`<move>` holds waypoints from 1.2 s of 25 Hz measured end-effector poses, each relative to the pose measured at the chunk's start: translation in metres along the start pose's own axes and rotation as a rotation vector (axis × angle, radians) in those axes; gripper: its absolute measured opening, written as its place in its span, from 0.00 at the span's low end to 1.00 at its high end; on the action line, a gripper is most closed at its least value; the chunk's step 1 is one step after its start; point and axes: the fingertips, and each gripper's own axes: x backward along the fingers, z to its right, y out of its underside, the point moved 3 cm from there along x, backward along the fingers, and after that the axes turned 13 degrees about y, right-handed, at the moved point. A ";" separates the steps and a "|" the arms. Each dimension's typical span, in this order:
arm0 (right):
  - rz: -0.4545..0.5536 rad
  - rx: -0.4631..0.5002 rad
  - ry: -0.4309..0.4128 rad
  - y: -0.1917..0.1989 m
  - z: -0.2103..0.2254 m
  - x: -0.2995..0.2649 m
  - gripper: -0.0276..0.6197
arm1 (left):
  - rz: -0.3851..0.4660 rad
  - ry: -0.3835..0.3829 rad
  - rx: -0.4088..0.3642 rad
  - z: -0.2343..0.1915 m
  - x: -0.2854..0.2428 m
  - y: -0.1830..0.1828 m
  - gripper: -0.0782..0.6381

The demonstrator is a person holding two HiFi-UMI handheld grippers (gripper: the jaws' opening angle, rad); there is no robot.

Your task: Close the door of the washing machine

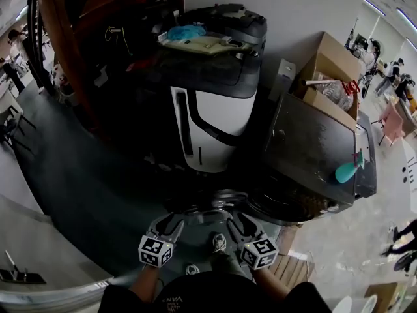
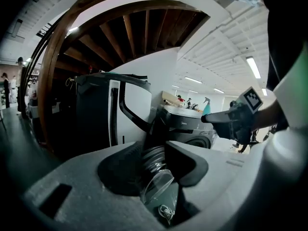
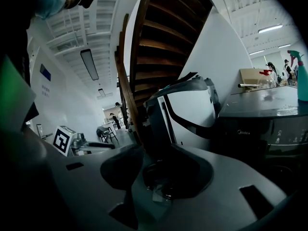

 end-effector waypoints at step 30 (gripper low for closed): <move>-0.202 0.022 -0.053 0.016 0.122 -0.085 0.28 | -0.846 0.259 -0.179 -0.091 -0.203 0.114 0.66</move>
